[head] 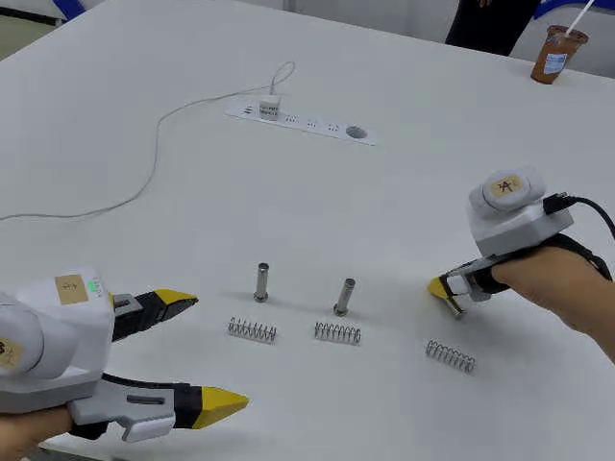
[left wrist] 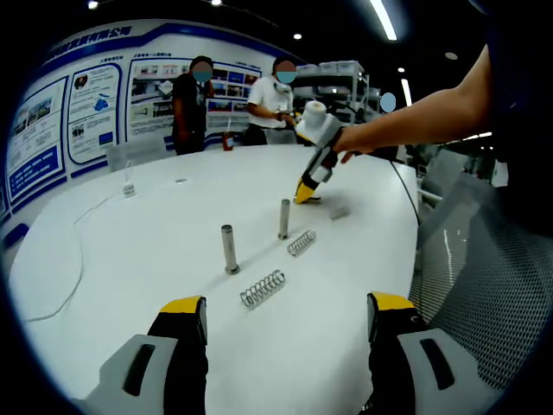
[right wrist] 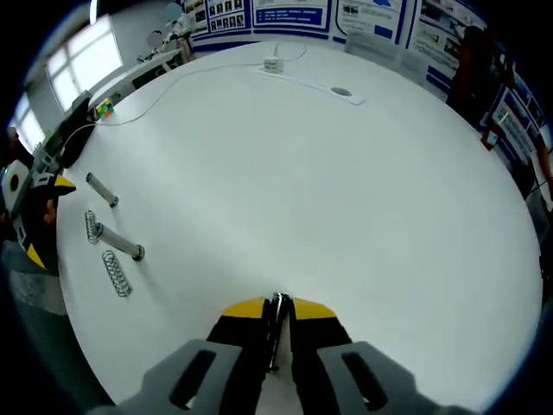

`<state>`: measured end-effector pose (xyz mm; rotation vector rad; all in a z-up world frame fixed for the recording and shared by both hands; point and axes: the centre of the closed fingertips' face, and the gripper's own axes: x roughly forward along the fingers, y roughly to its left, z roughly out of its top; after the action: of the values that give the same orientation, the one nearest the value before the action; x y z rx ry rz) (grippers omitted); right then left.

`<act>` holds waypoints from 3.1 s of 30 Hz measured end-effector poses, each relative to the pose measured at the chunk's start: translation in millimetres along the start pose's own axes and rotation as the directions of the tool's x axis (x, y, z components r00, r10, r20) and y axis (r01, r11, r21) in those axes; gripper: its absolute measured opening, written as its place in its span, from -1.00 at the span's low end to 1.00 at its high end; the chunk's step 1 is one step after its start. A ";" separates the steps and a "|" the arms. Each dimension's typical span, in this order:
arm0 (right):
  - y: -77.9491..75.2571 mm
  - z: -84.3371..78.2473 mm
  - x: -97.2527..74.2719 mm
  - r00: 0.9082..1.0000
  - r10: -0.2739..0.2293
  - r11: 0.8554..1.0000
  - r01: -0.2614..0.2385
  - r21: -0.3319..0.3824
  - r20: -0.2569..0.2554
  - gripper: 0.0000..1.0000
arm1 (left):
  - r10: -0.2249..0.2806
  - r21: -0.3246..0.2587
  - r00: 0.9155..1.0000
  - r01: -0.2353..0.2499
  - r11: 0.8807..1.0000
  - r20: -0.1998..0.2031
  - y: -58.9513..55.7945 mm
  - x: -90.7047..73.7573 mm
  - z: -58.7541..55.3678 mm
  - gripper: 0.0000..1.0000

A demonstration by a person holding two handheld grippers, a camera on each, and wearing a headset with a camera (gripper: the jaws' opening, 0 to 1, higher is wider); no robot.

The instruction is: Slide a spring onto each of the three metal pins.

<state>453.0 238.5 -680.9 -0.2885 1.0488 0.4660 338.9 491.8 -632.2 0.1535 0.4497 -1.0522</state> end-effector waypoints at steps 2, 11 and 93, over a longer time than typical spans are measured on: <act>0.4 0.1 -0.1 1.000 -0.001 1.000 0.001 -0.003 -0.005 -0.79 | 0.000 0.000 1.000 0.000 1.000 0.000 0.6 -0.3 -0.1 0.54; -0.6 -0.2 0.3 1.000 0.006 1.000 -0.005 0.026 -0.023 -0.80 | 0.004 -0.003 1.000 -0.004 1.000 -0.002 1.9 -2.1 -2.1 0.53; 19.0 -10.8 -51.2 0.983 -0.045 0.995 0.028 0.099 0.177 -0.83 | 0.015 0.051 1.000 -0.016 0.999 0.011 2.0 -10.3 16.2 0.50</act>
<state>414.1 238.4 -641.1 -0.1765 0.8856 0.3993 341.0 495.6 -613.4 0.1963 0.4115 -1.0495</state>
